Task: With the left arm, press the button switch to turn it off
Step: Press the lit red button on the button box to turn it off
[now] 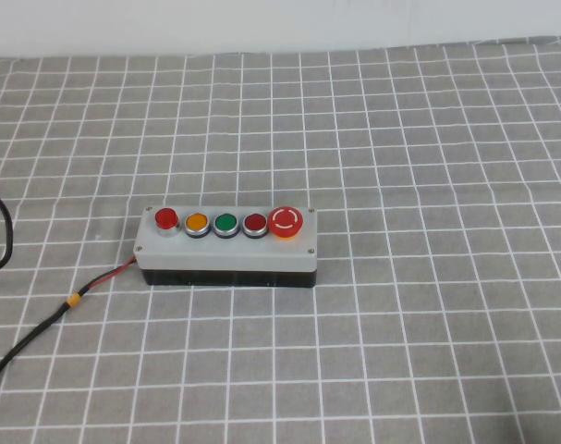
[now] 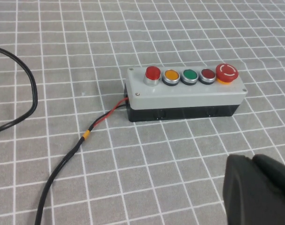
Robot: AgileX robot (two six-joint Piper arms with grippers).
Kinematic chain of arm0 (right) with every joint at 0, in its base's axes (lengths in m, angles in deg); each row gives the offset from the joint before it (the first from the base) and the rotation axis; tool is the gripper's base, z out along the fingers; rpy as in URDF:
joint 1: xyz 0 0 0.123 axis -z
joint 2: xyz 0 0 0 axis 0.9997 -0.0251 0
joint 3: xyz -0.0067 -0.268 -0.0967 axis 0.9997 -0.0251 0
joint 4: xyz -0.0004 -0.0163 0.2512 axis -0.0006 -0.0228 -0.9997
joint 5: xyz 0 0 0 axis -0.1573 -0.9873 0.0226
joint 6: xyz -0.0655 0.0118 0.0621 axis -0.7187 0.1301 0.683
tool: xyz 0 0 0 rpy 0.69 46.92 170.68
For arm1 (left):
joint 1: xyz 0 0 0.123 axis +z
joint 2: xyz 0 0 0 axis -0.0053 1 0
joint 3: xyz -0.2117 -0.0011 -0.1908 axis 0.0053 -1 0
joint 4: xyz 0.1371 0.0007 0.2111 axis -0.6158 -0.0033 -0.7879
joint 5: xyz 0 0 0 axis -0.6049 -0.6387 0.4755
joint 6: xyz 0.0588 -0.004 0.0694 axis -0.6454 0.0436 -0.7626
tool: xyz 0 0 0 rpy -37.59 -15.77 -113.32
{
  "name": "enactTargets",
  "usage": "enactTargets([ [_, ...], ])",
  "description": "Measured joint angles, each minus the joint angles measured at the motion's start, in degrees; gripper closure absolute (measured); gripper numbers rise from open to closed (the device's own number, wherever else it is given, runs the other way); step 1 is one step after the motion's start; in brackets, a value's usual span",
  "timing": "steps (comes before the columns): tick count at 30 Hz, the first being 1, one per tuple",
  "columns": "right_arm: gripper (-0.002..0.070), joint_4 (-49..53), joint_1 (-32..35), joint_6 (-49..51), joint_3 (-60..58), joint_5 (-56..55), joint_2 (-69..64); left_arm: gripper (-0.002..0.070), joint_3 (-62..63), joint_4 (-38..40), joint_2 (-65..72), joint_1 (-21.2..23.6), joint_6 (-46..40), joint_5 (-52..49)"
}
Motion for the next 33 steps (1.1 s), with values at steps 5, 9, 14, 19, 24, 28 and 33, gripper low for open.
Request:
enactTargets([
  [5,0.0692,0.0,0.0,0.0,0.0,0.0,0.0,0.0678,0.0,-0.1,0.0,0.0,0.08,0.04],
  [9,0.0692,0.0,0.0,0.0,0.0,0.0,0.0,0.0678,0.0,-1.24,0.0,0.0,0.14,3.41],
  [14,0.0692,0.0,0.0,0.0,0.0,0.0,0.0,0.0678,-3.52,-4.86,0.82,0.0,0.14,8.19],
  [19,0.0692,0.0,0.0,0.0,0.0,0.0,0.0,0.0678,-12.19,-7.4,3.3,0.0,0.14,21.38],
  [24,0.0692,0.0,0.0,0.0,0.0,0.0,0.0,0.0678,-20.34,-7.5,3.46,0.0,-1.3,32.67],
  [28,0.0692,0.0,0.0,0.0,0.0,0.0,0.0,0.0678,-23.99,-4.93,1.63,3.35,-1.58,36.03],
  [33,0.0692,0.0,0.0,0.0,0.0,0.0,0.0,0.0678,-29.74,-3.68,-3.05,7.12,-1.67,38.24],
])
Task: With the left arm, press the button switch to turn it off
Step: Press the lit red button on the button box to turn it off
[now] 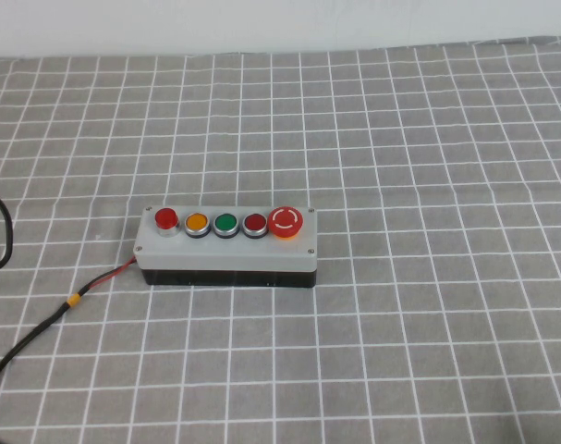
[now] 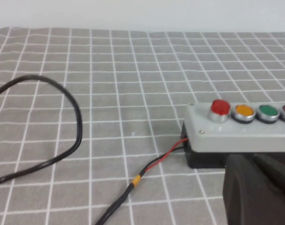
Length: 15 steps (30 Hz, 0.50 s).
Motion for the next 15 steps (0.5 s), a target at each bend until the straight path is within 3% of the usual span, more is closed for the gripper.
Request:
enactTargets([
  [11,0.0692,0.0,0.0,0.0,0.0,0.0,0.0,0.0678,-18.02,0.42,-12.97,4.14,-0.74,10.3],
  [15,0.0692,-0.1,0.0,0.0,0.0,0.0,0.0,0.0678,-19.31,1.24,-14.51,4.14,0.48,7.69],
])
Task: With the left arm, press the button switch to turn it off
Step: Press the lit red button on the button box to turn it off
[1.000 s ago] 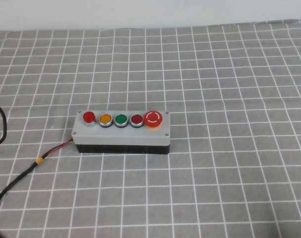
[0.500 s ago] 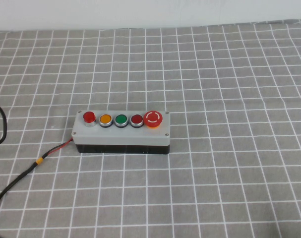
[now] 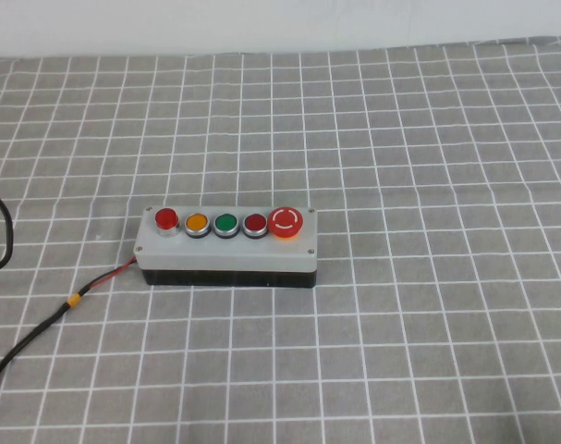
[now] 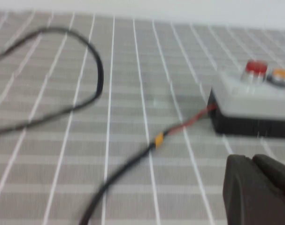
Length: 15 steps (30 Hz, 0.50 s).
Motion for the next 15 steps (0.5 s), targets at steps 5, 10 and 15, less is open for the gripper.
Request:
enactTargets([
  [5,0.0692,-0.11,0.0,0.0,0.0,0.0,0.0,0.0678,-0.09,0.0,-0.19,0.0,1.09,-6.03],
  [10,0.0692,-0.2,0.0,0.0,0.0,0.0,0.0,0.0678,-0.09,0.0,-0.19,0.0,2.45,-6.27],
  [15,0.0692,-0.23,0.0,0.0,0.0,0.0,0.0,0.0678,-0.09,0.08,-0.19,-0.86,4.48,-6.27],
])
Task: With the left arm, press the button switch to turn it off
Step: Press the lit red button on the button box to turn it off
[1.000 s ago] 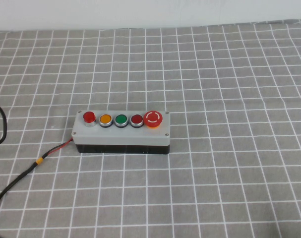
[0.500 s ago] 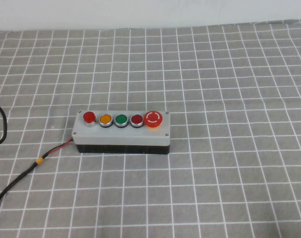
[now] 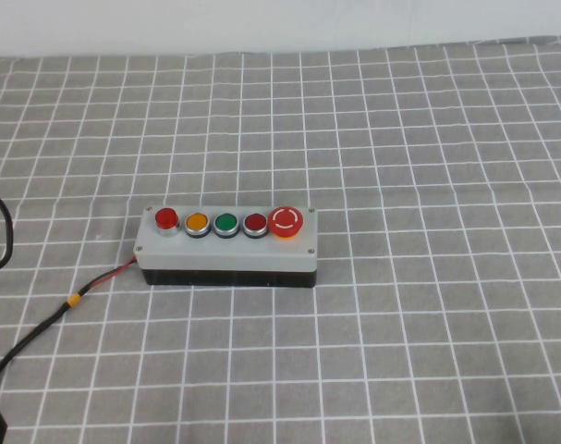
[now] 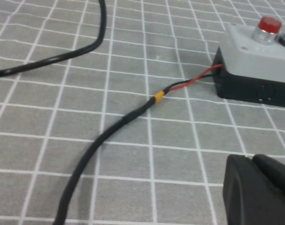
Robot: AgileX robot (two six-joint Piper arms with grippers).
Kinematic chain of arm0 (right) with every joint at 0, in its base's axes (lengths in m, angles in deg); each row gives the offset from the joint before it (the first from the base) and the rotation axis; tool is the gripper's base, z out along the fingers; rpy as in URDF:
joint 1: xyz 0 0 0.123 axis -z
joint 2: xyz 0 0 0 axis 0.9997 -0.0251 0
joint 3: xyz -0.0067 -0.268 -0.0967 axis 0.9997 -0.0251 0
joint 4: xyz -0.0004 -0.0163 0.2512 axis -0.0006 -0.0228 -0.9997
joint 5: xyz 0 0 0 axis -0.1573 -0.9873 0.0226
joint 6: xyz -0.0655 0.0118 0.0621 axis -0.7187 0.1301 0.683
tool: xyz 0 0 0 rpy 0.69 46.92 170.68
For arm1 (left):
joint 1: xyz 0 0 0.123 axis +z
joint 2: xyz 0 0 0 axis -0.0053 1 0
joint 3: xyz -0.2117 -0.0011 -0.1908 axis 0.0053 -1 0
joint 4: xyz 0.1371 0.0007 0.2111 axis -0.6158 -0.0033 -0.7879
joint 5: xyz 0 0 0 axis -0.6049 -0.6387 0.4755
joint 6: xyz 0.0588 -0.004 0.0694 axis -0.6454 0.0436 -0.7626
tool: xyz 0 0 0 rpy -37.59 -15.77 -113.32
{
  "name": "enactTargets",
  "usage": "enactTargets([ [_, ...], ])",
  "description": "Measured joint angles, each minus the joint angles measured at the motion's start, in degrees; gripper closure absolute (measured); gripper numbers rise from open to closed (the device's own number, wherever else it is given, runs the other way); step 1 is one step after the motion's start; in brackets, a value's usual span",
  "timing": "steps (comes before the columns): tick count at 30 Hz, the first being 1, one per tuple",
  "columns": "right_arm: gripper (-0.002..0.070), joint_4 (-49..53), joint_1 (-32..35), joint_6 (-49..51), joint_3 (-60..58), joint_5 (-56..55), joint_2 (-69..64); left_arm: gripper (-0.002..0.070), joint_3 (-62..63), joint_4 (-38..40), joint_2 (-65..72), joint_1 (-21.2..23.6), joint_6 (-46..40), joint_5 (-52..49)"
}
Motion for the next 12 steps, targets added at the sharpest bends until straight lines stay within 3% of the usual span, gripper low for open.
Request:
enactTargets([
  [6,0.0692,-0.09,0.0,0.0,0.0,0.0,0.0,0.0678,0.0,0.0,0.0,-3.77,0.11,0.0],
  [12,0.0692,-0.09,0.0,0.0,0.0,0.0,0.0,0.0678,0.0,0.0,0.0,-4.38,0.11,0.0],
])
